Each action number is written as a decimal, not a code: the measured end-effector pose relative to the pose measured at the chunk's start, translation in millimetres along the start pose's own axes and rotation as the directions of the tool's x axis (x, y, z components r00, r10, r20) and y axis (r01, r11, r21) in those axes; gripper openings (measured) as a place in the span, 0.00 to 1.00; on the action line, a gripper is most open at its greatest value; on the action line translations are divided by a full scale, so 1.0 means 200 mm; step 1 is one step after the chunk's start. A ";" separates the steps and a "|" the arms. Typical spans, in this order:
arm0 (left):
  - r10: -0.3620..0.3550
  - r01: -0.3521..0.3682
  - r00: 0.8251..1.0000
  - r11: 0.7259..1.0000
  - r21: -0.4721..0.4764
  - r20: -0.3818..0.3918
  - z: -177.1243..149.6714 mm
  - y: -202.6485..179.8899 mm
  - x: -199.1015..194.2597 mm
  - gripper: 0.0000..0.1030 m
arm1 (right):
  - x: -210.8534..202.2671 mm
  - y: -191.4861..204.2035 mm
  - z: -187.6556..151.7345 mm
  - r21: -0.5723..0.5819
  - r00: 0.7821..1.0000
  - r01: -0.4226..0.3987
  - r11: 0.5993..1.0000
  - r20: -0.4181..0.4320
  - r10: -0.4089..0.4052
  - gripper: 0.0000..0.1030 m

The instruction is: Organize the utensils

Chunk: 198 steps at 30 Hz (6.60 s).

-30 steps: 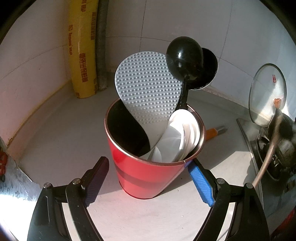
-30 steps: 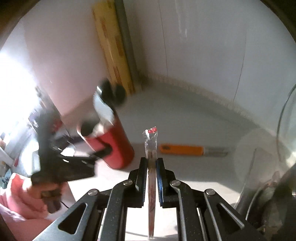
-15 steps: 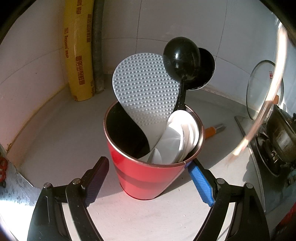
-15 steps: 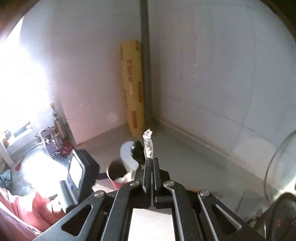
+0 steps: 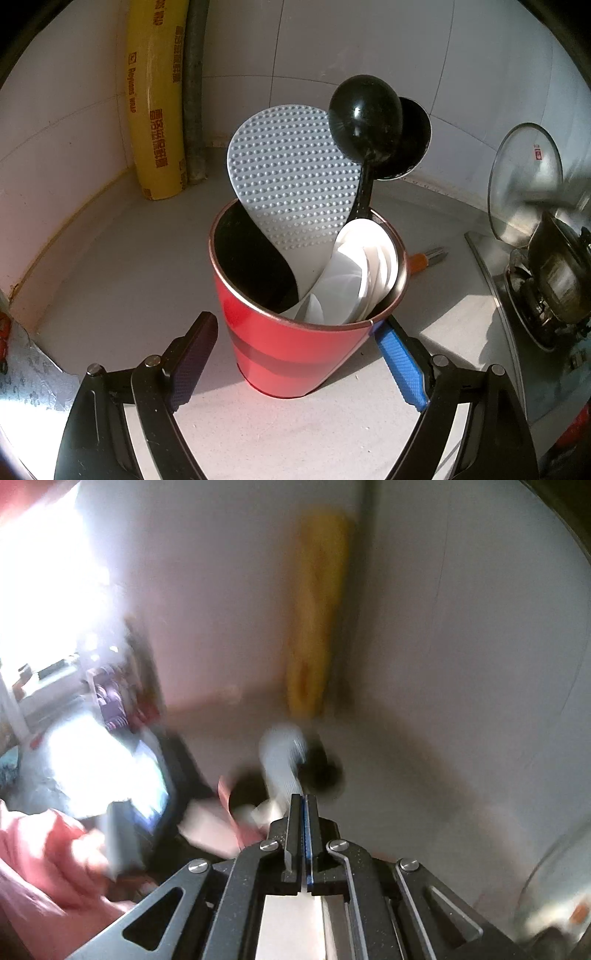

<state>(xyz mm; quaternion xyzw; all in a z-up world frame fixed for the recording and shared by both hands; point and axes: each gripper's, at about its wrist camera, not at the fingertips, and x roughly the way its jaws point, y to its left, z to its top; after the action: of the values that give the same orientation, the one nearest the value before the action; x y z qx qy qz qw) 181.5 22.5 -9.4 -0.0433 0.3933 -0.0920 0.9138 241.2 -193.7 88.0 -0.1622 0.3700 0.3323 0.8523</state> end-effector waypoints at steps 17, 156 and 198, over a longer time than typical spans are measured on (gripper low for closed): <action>0.031 -0.031 1.000 1.000 0.003 -0.002 0.01 -0.03 0.01 0.85 | 0.81 -0.19 -0.23 0.125 0.917 -0.095 0.988 -0.374 0.136 0.45; 0.064 -0.061 0.997 0.996 -0.067 0.044 -0.04 0.08 -0.07 0.84 | -0.24 -0.23 -0.05 0.317 0.956 -0.113 0.942 0.291 0.016 1.00; 0.125 -0.120 0.990 0.990 -0.077 0.059 -0.03 0.00 0.05 0.84 | 0.65 -0.22 -0.36 0.036 0.961 -0.016 0.999 -0.277 0.025 0.80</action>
<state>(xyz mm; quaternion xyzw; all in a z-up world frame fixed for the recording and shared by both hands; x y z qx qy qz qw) 183.2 20.9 -20.2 -0.0552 0.3690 -0.0197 0.9276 299.5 -203.9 -55.1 -0.1892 0.4929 0.3089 0.7911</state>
